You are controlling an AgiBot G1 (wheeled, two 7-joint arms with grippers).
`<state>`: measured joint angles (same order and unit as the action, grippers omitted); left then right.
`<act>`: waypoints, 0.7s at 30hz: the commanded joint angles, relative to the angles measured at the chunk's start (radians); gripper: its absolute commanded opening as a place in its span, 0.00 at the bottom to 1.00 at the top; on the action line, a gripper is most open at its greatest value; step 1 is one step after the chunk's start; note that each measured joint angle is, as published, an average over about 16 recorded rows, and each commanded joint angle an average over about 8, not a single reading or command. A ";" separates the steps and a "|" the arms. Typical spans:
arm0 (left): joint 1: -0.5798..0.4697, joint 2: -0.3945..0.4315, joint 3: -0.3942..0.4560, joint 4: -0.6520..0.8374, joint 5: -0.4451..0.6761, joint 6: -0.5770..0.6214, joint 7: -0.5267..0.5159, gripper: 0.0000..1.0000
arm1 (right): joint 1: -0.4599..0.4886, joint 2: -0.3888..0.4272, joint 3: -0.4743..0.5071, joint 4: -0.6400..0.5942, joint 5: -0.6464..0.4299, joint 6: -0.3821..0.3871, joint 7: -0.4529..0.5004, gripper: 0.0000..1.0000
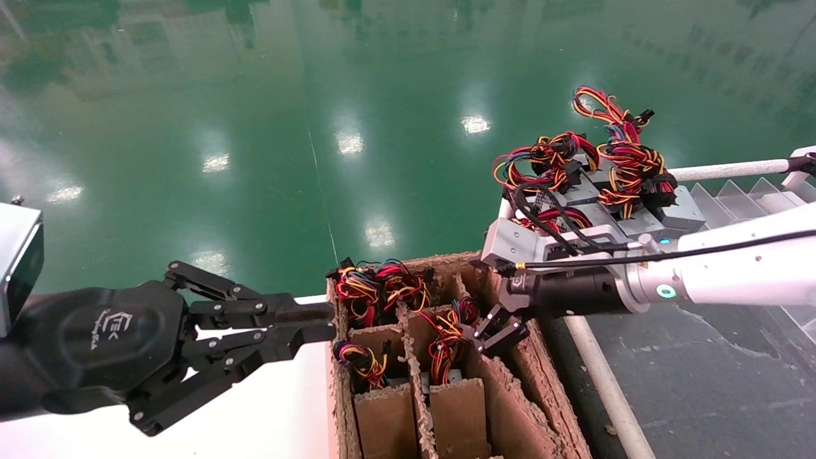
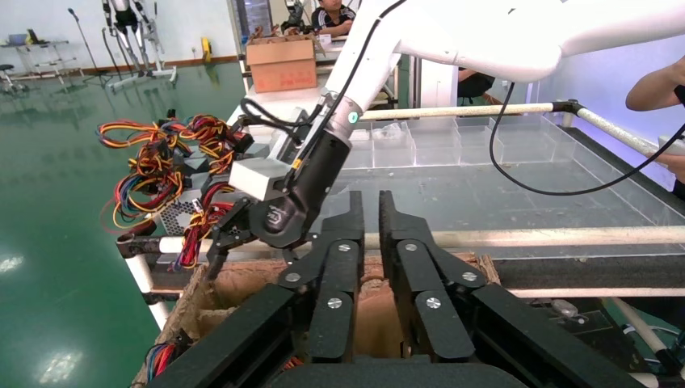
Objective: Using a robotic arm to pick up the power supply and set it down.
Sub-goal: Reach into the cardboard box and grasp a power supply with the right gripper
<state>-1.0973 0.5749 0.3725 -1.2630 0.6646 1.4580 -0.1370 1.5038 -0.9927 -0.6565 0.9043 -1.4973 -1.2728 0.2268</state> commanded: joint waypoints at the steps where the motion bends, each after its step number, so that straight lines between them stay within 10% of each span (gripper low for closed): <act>1: 0.000 0.000 0.000 0.000 0.000 0.000 0.000 1.00 | 0.023 -0.024 -0.017 -0.034 -0.035 0.006 -0.026 1.00; 15: 0.000 0.000 0.000 0.000 0.000 0.000 0.000 1.00 | 0.026 -0.045 -0.031 -0.069 -0.075 0.043 -0.101 0.98; 21: 0.000 0.000 0.000 0.000 0.000 0.000 0.000 1.00 | 0.014 -0.048 -0.034 -0.055 -0.087 0.067 -0.118 0.32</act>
<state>-1.0974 0.5748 0.3726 -1.2630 0.6645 1.4579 -0.1370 1.5189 -1.0394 -0.6898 0.8475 -1.5819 -1.2110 0.1111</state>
